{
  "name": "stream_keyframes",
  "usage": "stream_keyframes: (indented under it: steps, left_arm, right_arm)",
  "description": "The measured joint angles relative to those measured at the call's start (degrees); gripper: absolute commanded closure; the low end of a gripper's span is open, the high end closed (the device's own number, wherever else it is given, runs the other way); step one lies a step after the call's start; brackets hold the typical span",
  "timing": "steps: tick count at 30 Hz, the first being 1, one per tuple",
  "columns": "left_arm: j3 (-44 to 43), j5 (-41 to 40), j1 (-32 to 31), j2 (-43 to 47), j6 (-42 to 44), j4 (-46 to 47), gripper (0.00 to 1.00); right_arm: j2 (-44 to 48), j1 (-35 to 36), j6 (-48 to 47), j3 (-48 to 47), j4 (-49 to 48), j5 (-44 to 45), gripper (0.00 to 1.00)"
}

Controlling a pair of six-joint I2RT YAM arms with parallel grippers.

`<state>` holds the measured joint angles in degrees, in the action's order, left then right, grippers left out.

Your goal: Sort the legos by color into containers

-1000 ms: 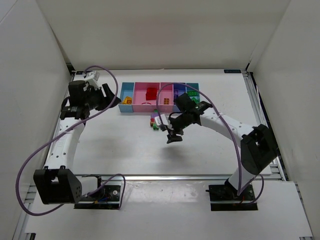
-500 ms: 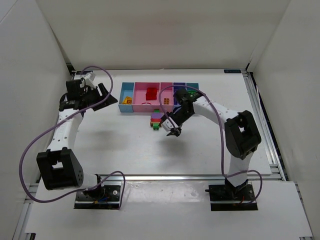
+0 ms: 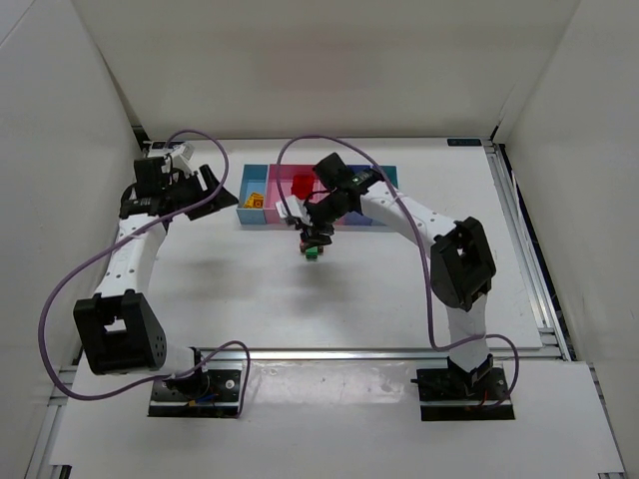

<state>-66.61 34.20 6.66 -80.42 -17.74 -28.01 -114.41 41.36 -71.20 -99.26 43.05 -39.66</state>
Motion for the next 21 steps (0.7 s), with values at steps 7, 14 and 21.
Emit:
stream_keyframes:
  steps: [7, 14, 21]
  left_arm:
    - [0.07, -1.79, -9.94, 0.33, 1.62, -1.20, 0.24]
    - [0.04, -15.17, -27.61, -0.22, -1.03, -3.69, 0.22]
    - [-12.72, -27.80, -36.70, -18.10, -6.86, -6.43, 0.01]
  right_arm:
    - [1.29, -3.26, 39.58, 0.37, -2.51, 9.77, 0.32]
    - [13.27, -18.34, 63.91, 14.73, -5.05, 18.51, 0.30]
    - [22.53, -28.09, 71.82, 17.03, -8.09, 21.73, 0.30]
